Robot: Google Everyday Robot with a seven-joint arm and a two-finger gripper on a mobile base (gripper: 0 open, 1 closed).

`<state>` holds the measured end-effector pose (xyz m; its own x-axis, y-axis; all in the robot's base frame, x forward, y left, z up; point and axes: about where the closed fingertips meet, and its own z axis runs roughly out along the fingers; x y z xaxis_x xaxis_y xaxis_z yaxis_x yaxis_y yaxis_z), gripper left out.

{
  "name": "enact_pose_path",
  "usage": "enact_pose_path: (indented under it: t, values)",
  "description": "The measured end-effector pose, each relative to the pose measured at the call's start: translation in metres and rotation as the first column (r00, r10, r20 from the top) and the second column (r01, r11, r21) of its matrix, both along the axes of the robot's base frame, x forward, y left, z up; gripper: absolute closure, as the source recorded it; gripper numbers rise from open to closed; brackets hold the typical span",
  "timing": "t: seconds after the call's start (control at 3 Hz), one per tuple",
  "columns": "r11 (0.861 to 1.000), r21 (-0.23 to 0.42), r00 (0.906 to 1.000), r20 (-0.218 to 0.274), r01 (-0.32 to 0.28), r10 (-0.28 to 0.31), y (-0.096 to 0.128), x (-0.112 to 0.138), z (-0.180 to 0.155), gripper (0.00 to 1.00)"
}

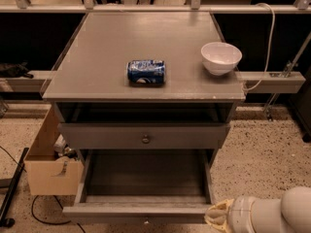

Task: Close middle drawer

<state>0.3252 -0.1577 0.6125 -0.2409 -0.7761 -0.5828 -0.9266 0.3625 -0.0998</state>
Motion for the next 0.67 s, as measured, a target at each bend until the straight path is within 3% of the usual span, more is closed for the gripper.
enact_pose_path:
  t: [0.33,0.67]
  values:
    - [0.997,0.004,0.9959,-0.045,0.079,-0.078,-0.017,0.015,-0.035,1.0]
    - [0.98,0.095,0.9814,-0.096,0.175,-0.166,-0.017,0.024,-0.063,1.0]
